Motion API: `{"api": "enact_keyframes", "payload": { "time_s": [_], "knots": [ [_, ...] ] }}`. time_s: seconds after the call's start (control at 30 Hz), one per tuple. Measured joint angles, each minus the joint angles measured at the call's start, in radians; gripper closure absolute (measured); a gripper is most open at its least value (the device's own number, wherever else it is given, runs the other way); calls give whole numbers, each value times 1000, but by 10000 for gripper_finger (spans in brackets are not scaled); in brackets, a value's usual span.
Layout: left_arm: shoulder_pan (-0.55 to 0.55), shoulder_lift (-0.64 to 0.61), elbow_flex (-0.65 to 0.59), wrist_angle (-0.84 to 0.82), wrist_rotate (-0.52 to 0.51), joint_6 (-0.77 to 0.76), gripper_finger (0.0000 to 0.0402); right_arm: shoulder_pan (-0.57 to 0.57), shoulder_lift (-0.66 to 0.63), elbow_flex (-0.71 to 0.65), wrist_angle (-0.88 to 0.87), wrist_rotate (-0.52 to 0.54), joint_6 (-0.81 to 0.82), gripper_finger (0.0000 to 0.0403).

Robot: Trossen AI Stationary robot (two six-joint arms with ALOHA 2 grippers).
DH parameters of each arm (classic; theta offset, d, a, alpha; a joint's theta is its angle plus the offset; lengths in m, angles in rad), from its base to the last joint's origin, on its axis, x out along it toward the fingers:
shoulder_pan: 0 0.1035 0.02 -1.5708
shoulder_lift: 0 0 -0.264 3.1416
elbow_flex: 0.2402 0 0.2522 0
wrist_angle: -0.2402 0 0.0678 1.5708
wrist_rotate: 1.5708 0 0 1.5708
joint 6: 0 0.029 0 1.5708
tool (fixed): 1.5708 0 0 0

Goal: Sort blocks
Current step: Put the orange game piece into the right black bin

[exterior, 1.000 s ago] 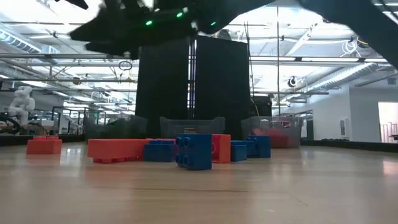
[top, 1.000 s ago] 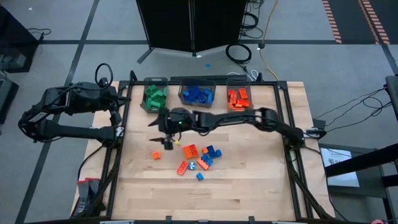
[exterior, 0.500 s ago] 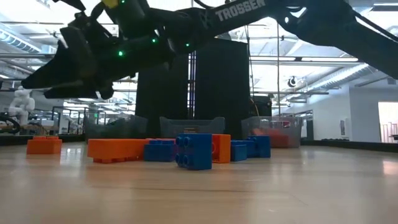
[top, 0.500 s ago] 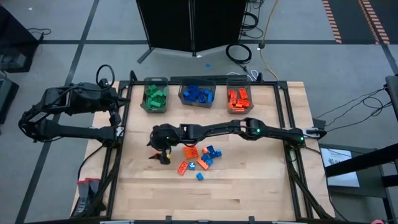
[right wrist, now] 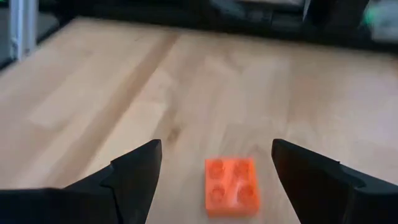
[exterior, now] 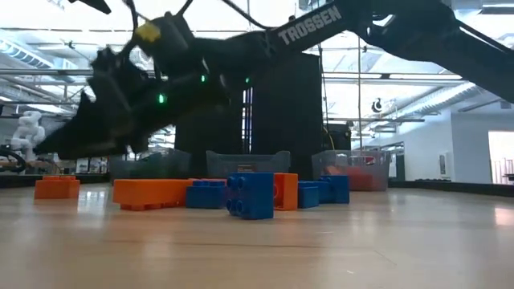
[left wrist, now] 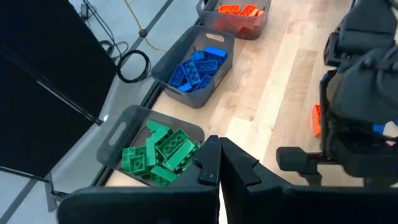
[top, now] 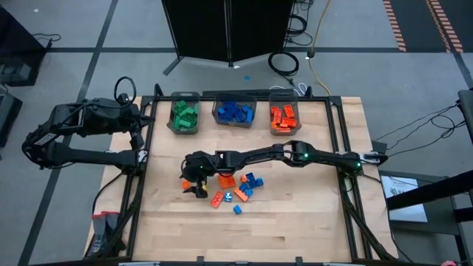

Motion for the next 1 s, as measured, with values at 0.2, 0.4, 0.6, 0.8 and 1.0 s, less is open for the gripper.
{"api": "enact_keyframes", "payload": {
  "time_s": [0.2,0.4,0.6,0.8,1.0],
  "knots": [
    [0,0,0,0,-2,0,402,5,65,-2,15,0,9,103],
    [0,0,0,0,-5,2,402,6,84,2,12,8,52,125],
    [0,0,0,0,-7,7,402,7,84,2,9,84,60,238],
    [0,0,0,0,-14,7,402,6,84,3,-6,81,72,284],
    [0,0,0,0,-14,7,402,-13,41,34,-51,78,133,284]
  ]
}}
